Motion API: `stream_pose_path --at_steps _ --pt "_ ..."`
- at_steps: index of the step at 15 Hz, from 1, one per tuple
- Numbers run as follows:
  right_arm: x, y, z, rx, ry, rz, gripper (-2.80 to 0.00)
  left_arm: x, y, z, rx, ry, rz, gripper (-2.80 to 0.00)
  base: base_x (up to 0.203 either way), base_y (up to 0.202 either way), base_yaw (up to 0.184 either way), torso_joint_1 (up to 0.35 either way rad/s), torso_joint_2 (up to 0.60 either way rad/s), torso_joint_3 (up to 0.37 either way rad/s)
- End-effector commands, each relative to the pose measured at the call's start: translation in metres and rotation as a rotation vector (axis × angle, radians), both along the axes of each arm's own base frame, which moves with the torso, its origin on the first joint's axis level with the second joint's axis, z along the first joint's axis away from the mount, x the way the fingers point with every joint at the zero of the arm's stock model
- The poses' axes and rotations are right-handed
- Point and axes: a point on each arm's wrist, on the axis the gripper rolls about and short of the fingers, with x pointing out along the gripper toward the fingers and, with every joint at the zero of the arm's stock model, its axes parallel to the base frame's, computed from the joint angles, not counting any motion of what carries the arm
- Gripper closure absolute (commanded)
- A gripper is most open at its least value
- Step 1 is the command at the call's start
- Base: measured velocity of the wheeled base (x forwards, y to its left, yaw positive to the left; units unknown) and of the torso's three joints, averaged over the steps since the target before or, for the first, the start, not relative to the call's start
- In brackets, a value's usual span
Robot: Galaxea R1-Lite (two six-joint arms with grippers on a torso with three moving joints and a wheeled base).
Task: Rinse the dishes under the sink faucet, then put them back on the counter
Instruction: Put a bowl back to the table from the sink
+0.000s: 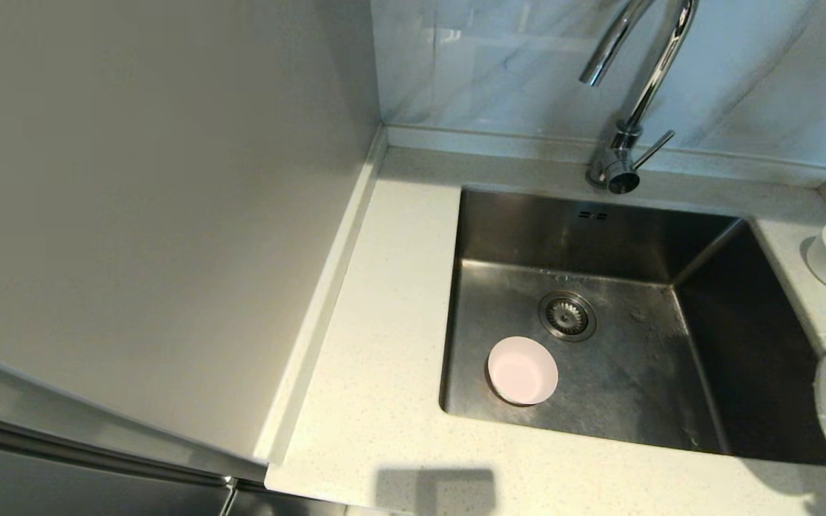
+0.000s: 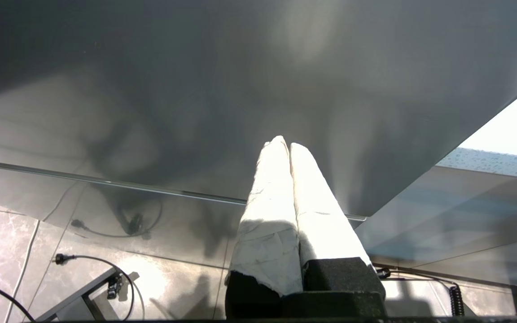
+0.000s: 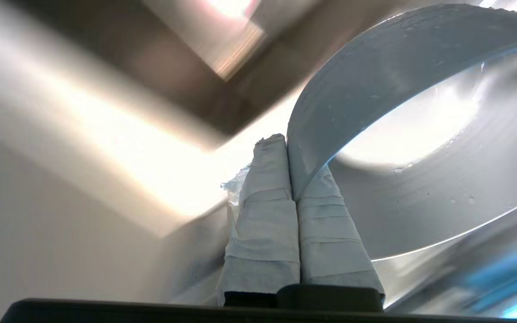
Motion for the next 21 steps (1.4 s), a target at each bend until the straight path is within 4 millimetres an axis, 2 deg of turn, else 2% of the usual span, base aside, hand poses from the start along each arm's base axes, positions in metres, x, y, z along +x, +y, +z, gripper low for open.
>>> stream_pose_path --at_steps 1,3,4,6,9,13,16,21 --pt "0.028 -0.025 0.008 -0.749 -0.223 0.268 0.00 0.000 0.000 0.000 0.001 -0.003 0.001 0.00 0.000 0.000 0.000 0.000 0.00 0.000" --pt "0.039 -0.053 0.006 -1.094 -0.234 0.477 0.00 0.000 0.000 0.000 -0.001 -0.003 0.001 0.00 0.000 0.000 0.000 0.000 0.00 0.000" --pt "0.046 -0.071 0.002 -1.199 -0.208 0.495 0.00 0.000 0.000 0.000 -0.001 -0.005 0.001 0.00 0.000 0.000 0.000 0.000 0.00 0.000" --pt "0.058 -0.088 -0.012 -1.221 -0.146 0.520 0.00 0.000 0.000 0.000 -0.001 -0.003 0.001 0.00 0.000 0.000 0.000 0.000 0.00 0.000" --pt "0.056 -0.110 -0.027 -1.247 -0.045 0.598 0.00 0.000 0.000 0.000 -0.001 -0.003 0.001 0.00 0.000 0.000 0.000 0.000 0.00 0.000" --pt "0.036 -0.115 -0.031 -1.273 -0.003 0.683 0.00 0.000 0.000 0.000 -0.001 -0.003 0.001 0.00 0.000 0.000 0.000 0.000 0.00 0.000" --pt "0.021 -0.108 -0.047 -1.178 0.008 0.808 0.00 0.000 0.000 0.000 -0.001 -0.003 0.001 0.00 0.000 0.000 0.000 0.000 0.00 0.000" --pt "0.035 -0.109 -0.074 -1.081 0.043 0.892 0.00 0.000 0.000 0.000 -0.001 -0.003 0.001 0.00 0.000 0.000 0.000 0.000 0.00 0.000"
